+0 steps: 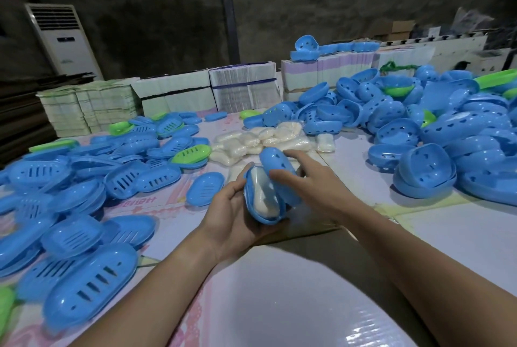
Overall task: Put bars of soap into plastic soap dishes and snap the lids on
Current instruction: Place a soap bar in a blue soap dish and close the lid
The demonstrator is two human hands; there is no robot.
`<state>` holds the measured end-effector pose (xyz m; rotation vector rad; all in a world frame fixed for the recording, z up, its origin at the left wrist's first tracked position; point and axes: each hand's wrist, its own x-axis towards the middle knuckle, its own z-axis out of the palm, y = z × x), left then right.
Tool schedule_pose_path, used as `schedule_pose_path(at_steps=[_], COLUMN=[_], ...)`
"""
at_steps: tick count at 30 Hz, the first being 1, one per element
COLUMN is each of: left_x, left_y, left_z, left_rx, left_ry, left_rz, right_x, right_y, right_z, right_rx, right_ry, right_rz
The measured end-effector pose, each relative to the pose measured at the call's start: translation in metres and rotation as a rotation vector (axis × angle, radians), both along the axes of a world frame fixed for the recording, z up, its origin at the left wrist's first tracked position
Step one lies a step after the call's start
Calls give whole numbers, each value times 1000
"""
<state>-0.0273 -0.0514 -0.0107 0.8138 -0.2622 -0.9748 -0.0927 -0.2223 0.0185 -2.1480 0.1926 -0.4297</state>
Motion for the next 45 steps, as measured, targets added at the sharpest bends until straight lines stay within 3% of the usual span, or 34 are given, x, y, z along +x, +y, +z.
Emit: schedule_pose_path(at_steps=[5, 13, 21, 39, 45], left_x=[-3, -5, -2, -2, 0], left_y=[1, 0, -2, -10, -1], left_z=[0, -1, -8, -10, 2], left_rx=[51, 78, -14, -2, 33], left_ry=[-96, -90, -55, -99, -290], left_rz=[-35, -1, 76, 213, 155], right_x=[0, -3, 0, 5, -3], right_y=[-2, 2, 12, 27, 26], right_z=[4, 2, -4, -9, -1], right_rx=[103, 20, -22, -225, -166], right_ry=[35, 76, 88, 1, -33], right_rz=[31, 45, 70, -9, 47])
